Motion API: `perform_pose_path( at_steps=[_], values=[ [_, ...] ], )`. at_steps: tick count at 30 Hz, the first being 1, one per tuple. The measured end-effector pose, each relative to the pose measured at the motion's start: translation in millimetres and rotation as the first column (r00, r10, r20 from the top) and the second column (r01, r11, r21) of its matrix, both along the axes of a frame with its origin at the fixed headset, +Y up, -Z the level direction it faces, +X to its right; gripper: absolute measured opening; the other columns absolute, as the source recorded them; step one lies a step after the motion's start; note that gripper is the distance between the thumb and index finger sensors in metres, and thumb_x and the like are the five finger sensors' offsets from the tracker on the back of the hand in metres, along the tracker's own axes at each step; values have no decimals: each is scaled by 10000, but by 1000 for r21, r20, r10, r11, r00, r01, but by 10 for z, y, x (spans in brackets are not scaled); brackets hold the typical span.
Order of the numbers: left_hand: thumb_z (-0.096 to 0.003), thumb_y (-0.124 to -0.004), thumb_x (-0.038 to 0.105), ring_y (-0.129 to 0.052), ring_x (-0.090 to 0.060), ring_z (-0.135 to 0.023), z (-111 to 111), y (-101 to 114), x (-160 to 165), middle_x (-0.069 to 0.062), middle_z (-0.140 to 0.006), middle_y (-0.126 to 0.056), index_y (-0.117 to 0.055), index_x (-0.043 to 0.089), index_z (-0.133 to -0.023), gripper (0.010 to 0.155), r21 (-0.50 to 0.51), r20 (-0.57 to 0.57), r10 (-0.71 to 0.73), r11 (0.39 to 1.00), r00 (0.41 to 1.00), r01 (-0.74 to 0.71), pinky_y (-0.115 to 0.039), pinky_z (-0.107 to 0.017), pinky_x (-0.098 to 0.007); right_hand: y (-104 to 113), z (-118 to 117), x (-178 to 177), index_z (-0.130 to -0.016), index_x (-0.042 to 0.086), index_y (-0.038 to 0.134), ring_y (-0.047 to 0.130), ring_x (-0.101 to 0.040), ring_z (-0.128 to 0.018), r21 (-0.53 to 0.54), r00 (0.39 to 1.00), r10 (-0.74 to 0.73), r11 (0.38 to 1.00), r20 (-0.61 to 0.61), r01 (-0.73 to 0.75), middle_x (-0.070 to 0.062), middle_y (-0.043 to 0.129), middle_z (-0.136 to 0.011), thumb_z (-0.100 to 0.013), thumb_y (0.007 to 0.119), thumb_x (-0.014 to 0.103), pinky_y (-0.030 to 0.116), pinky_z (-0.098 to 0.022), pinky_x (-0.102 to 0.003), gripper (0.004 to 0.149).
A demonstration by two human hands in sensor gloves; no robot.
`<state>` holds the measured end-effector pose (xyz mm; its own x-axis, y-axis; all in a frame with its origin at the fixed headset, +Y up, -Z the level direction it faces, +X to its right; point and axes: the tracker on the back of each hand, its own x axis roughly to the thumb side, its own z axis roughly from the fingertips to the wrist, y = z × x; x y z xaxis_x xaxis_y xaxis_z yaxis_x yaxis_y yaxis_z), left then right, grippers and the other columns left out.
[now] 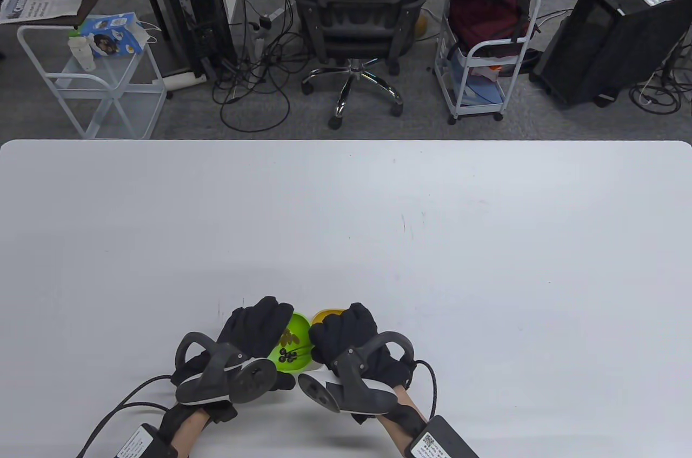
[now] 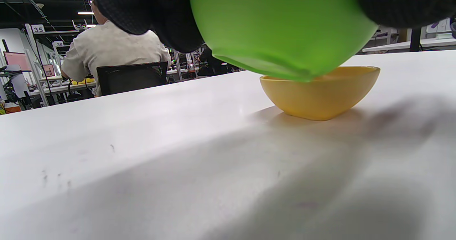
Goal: Pick coffee beans with tweezers into small dish
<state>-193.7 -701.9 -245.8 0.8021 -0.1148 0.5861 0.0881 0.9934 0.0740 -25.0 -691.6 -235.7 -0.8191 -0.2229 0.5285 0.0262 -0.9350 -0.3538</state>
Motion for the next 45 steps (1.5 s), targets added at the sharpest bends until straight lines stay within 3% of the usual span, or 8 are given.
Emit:
perform_pose_path(
  at_steps=[15,28,45],
  values=[
    [-332,-717,711,-864,-432,-989,8,1,4,-306,-1197,-606,-487,30,-1179,1111,5,0,-4,1000,1000,4,-717,-747,-624,8,-4,-4,-815,210,749,909,-182,-440,-5,1000,7,1000,12,-7,35,860,-615,-426,654,389,717,-685,-579,438],
    [-331,-716,711,-864,-430,-990,14,7,6,-310,-1197,-606,-487,29,-1179,1112,18,-2,-11,1000,1000,11,-715,-748,-624,107,-68,159,-810,204,763,913,-176,-419,-56,993,-103,993,57,106,38,868,-605,-429,653,388,732,-677,-576,438],
    [-333,-714,711,-862,-432,-989,15,10,1,-309,-1196,-605,-488,28,-1178,1110,26,-5,-15,1000,1000,15,-715,-746,-625,237,-195,600,-813,203,759,905,-185,-428,-65,940,-292,949,178,307,32,863,-610,-431,653,384,719,-686,-580,437]
  ],
)
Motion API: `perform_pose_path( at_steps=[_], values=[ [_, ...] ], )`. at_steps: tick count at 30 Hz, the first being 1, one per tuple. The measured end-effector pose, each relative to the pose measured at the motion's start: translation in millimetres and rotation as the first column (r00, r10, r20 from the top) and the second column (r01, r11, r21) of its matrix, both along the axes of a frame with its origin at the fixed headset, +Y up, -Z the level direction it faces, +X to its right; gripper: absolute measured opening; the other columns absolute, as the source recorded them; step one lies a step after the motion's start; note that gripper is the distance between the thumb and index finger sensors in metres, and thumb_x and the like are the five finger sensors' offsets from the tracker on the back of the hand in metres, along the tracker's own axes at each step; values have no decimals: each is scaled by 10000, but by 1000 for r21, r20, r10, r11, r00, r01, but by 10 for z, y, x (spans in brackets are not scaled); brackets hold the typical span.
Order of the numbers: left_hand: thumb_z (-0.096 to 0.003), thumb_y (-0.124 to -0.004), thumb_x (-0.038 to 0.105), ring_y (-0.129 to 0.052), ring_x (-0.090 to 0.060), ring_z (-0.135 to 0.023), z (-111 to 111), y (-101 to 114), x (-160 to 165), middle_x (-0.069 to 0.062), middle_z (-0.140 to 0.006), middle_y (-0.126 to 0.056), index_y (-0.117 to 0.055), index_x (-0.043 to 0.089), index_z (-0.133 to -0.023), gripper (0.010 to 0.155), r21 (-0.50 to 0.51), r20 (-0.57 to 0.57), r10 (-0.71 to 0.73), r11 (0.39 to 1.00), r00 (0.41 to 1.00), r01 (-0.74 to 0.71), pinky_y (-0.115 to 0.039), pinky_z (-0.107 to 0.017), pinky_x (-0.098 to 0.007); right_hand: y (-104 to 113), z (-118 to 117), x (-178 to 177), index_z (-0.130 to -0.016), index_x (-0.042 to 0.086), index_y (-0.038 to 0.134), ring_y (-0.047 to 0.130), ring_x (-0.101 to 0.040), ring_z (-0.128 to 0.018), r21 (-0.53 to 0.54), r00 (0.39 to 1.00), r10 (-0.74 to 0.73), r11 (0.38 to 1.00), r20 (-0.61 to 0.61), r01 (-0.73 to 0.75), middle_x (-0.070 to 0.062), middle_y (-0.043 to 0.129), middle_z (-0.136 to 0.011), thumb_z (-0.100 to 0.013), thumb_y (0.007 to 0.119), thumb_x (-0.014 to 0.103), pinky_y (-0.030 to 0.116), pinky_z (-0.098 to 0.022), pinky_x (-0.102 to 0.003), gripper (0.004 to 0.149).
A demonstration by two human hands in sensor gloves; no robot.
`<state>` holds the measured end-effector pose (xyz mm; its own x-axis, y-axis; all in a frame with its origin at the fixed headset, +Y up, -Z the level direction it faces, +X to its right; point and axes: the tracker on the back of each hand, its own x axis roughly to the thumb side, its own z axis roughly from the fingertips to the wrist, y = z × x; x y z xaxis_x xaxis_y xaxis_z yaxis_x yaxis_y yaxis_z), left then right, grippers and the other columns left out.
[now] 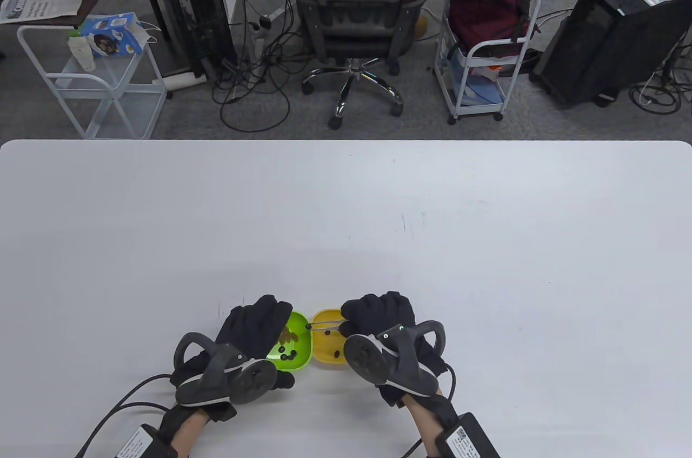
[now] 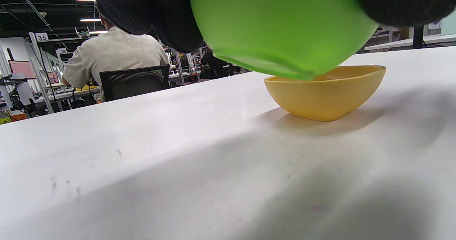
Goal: Pick coffee beans with tweezers into small dish
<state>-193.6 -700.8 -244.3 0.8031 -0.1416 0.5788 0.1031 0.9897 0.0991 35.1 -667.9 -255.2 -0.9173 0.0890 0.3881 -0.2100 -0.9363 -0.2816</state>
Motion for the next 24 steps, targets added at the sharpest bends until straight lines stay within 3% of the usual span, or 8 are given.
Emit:
perform_pose_path(
  at_steps=[11,24],
  values=[
    [-333,-713,711,-863,-432,-988,1,1,-5,-307,-1197,-605,-490,29,-1177,1107,3,0,-3,1000,1000,3,-717,-745,-625,-45,-76,181,-816,205,762,903,-188,-432,-48,998,-43,998,52,46,30,863,-614,-431,658,384,711,-690,-584,438],
    [-332,-714,710,-863,-432,-988,2,4,-11,-311,-1195,-605,-489,29,-1177,1109,5,-1,-1,1000,1000,1,-715,-746,-626,-50,20,16,-821,209,769,913,-180,-428,2,999,-21,1000,-33,21,44,871,-612,-425,674,398,722,-681,-575,449]
  ],
)
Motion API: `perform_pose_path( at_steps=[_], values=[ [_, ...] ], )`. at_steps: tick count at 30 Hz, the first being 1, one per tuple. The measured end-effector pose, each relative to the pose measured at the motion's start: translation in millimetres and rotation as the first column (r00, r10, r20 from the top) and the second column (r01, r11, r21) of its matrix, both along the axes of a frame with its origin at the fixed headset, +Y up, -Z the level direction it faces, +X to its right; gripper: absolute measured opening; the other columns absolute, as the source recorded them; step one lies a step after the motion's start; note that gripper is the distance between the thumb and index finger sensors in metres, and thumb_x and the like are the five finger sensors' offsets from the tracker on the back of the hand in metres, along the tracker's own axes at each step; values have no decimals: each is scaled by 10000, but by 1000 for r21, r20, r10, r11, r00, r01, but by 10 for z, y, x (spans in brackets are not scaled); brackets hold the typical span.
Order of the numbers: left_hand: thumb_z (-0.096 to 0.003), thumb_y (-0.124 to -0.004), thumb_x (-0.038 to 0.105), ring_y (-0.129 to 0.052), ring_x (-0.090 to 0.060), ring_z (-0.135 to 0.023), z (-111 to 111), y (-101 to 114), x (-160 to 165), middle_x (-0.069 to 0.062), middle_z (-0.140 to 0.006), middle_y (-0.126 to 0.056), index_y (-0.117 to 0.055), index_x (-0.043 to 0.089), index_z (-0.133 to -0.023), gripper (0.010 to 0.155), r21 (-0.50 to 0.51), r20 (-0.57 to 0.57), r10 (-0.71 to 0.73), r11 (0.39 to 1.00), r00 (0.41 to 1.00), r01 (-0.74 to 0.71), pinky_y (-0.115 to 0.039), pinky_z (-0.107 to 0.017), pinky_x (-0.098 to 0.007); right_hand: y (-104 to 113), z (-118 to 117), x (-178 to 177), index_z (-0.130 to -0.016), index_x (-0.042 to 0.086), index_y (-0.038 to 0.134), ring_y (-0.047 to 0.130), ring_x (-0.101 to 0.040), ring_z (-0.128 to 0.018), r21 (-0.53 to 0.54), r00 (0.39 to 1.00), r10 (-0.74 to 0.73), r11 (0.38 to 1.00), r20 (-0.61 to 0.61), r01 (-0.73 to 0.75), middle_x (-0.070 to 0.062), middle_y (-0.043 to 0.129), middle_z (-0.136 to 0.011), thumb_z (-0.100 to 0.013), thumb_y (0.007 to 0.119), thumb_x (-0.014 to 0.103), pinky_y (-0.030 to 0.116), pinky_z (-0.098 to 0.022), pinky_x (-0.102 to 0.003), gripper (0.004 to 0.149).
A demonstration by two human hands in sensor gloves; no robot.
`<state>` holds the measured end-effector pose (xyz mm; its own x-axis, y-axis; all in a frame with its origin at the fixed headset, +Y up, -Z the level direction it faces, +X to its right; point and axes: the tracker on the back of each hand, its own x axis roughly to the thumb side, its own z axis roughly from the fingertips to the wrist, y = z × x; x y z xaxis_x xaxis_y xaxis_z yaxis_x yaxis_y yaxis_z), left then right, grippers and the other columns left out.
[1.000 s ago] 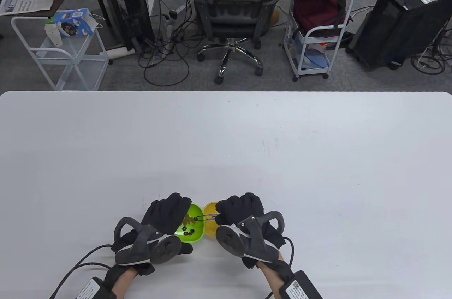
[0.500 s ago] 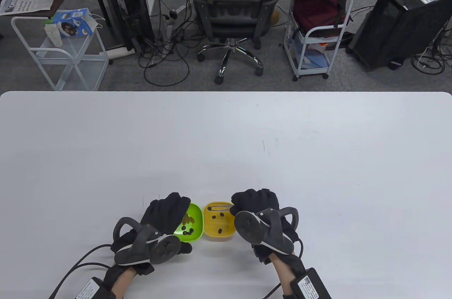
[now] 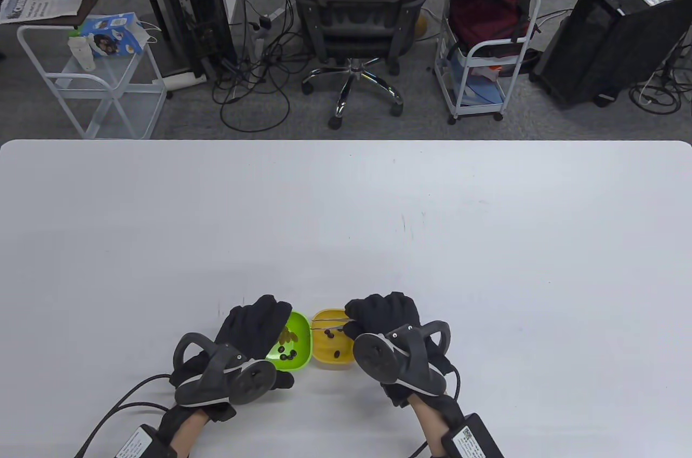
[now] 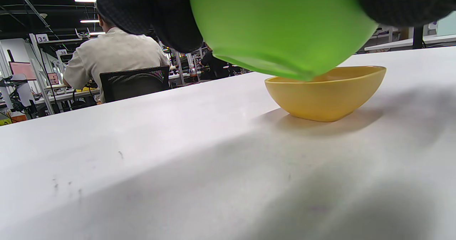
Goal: Pick coffee beans with tweezers into small dish
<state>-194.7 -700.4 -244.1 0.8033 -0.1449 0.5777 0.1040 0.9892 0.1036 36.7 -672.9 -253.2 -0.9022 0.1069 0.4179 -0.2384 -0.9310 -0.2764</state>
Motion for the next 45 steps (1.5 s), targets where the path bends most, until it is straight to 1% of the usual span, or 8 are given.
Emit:
perform_pose_path(
  at_steps=[3,6,14,18,22,30,45],
  values=[
    [-333,-714,710,-864,-433,-987,2,0,1,-308,-1195,-606,-488,29,-1177,1109,1,0,1,1000,1000,-1,-717,-746,-625,-17,26,-63,-820,210,770,915,-180,-428,3,1000,21,1000,-24,-21,45,872,-611,-424,676,398,723,-679,-576,448],
    [-332,-715,710,-863,-433,-988,5,-2,6,-310,-1196,-604,-489,28,-1177,1109,2,1,0,1000,1000,0,-717,-745,-625,-23,48,-117,-818,212,771,918,-176,-425,34,998,35,999,-47,-34,48,874,-608,-422,677,401,728,-677,-572,448],
    [-332,-715,710,-863,-433,-988,4,1,4,-310,-1196,-605,-489,29,-1177,1109,2,0,-2,1000,1000,2,-717,-745,-626,-105,75,-250,-818,211,774,919,-179,-427,9,992,86,996,-87,-85,47,875,-610,-422,680,400,726,-677,-575,448],
    [-331,-715,710,-861,-429,-992,7,1,9,-310,-1197,-604,-490,30,-1178,1109,5,2,-4,1000,1000,4,-716,-746,-626,-138,84,-336,-816,213,774,919,-177,-426,33,985,138,990,-99,-135,48,875,-609,-423,677,397,727,-677,-573,445],
    [-330,-717,710,-862,-432,-990,6,1,13,-308,-1197,-605,-488,34,-1178,1108,4,5,-9,1000,1000,8,-716,-747,-625,-168,90,-392,-814,211,775,920,-178,-425,32,979,167,986,-115,-164,47,877,-607,-422,679,396,728,-677,-573,444],
    [-330,-716,711,-862,-432,-991,9,2,19,-307,-1198,-604,-490,35,-1178,1108,2,9,-10,1000,1000,10,-716,-747,-624,-204,89,-458,-812,210,777,921,-179,-424,38,969,217,976,-122,-213,47,878,-606,-422,681,396,727,-678,-574,443],
    [-329,-718,710,-864,-428,-990,18,1,33,-306,-1198,-605,-491,36,-1178,1108,9,12,-14,1000,1000,13,-715,-748,-625,-188,103,-520,-801,206,767,914,-185,-424,52,955,272,962,-116,-267,33,871,-603,-422,663,385,723,-678,-581,431]
  ],
)
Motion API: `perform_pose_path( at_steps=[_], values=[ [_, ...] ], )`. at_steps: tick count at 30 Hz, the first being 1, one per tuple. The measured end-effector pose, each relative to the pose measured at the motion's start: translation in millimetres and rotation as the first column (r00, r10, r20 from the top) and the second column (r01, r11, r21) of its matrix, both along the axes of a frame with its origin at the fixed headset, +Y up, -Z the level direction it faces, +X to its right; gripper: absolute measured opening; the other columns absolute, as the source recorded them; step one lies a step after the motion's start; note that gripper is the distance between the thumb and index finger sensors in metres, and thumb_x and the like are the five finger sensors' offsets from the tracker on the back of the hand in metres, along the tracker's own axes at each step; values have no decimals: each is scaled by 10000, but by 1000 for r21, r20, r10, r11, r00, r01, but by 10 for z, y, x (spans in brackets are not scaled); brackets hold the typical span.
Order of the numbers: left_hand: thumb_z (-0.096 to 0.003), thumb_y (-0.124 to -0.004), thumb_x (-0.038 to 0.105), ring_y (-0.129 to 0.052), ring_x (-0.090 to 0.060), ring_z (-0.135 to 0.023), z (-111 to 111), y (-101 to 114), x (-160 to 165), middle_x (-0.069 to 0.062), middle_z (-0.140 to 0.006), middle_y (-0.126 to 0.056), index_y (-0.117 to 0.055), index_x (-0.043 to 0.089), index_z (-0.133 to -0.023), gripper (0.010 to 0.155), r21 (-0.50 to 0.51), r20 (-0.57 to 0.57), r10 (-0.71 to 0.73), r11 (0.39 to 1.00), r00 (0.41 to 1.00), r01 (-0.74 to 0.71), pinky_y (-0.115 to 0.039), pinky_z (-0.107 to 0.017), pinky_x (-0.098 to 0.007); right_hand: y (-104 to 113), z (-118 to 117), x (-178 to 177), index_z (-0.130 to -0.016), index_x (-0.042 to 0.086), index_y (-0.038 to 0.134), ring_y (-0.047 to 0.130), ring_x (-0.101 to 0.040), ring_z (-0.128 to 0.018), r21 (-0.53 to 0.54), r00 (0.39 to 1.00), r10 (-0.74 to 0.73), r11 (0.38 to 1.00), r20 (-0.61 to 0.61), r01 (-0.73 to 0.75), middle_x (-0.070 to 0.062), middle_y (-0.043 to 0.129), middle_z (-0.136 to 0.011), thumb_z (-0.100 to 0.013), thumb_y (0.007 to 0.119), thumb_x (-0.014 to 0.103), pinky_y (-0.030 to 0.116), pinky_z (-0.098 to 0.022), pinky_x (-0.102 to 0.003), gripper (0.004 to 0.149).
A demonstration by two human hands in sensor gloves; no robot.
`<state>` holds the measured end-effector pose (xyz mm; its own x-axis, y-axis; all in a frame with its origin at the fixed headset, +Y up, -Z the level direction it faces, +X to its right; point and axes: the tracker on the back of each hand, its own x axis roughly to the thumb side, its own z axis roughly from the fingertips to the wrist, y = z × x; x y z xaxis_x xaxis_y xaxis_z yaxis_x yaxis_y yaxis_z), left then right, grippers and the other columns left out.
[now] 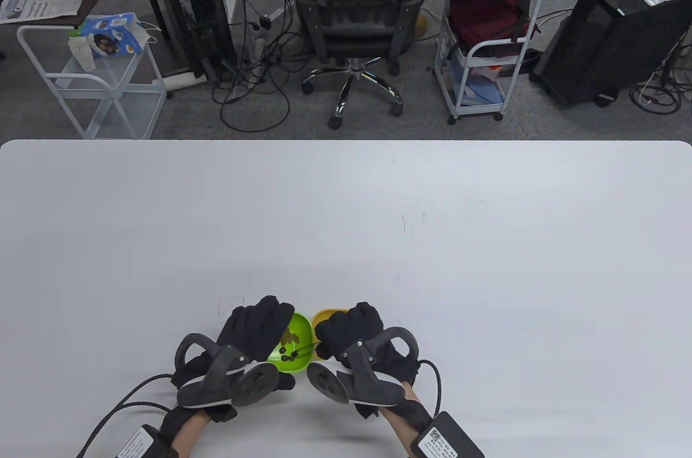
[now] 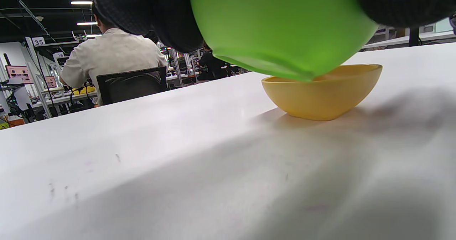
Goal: Pick coffee beans with tweezers into small dish
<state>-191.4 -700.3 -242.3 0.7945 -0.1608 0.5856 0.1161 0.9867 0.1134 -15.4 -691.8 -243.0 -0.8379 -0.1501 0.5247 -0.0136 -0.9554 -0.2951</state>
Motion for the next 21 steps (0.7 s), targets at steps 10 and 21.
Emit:
perform_pose_path(
  at_steps=[10,21],
  values=[
    [-329,-717,710,-862,-430,-991,2,0,4,-306,-1197,-606,-488,36,-1179,1108,-1,1,1,1000,1000,-1,-716,-749,-624,6,0,-17,-794,211,760,911,-187,-432,-11,1000,10,1000,5,-10,31,867,-605,-421,655,379,720,-682,-583,422],
    [-330,-716,711,-861,-431,-991,1,0,4,-305,-1199,-603,-489,36,-1179,1108,-1,-1,3,1000,1000,-3,-715,-749,-624,34,-22,15,-795,215,757,910,-187,-436,-16,1000,-24,1000,17,25,31,865,-608,-423,650,378,718,-684,-584,421]
  ],
)
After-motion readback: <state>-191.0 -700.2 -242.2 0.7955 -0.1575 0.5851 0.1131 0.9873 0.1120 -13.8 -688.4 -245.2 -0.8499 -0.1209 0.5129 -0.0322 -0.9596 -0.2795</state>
